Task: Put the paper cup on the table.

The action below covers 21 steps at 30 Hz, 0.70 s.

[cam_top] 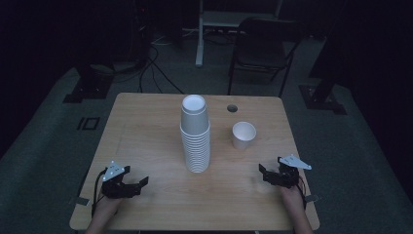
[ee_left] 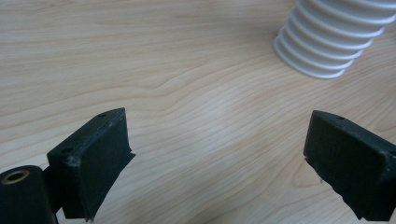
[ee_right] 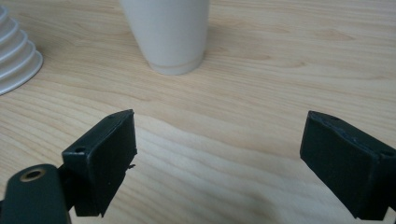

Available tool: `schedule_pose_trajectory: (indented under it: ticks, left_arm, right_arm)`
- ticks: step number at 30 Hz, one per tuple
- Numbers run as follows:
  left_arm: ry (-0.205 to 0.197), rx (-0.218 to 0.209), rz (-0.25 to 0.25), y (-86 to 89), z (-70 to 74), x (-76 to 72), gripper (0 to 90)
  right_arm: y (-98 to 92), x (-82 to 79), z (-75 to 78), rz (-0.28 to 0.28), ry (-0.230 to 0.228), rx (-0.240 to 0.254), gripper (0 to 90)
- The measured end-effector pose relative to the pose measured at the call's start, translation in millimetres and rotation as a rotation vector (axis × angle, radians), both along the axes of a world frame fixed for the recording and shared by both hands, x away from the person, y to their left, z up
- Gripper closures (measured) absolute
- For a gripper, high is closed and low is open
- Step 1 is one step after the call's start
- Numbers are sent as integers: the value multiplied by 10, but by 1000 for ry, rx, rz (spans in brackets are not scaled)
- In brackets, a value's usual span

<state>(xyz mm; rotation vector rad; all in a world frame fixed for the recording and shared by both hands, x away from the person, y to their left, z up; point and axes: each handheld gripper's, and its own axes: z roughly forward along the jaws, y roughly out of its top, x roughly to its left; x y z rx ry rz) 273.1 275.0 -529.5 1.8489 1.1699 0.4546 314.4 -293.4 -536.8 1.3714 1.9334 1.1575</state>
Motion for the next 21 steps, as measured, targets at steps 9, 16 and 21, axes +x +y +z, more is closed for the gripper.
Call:
schedule_pose_trajectory:
  ticks: [9,16,21]
  left_arm:
    - [9,22,46,140,-24,-60,76]
    - [20,29,99,264,-50,-107,76]
    - [39,47,163,355,-73,-129,76]
  right_arm:
    - [-157,-160,-14,-58,21,5,102]
    - [-309,-283,-52,-137,49,22,102]
    - [-408,-370,-78,-187,71,10,102]
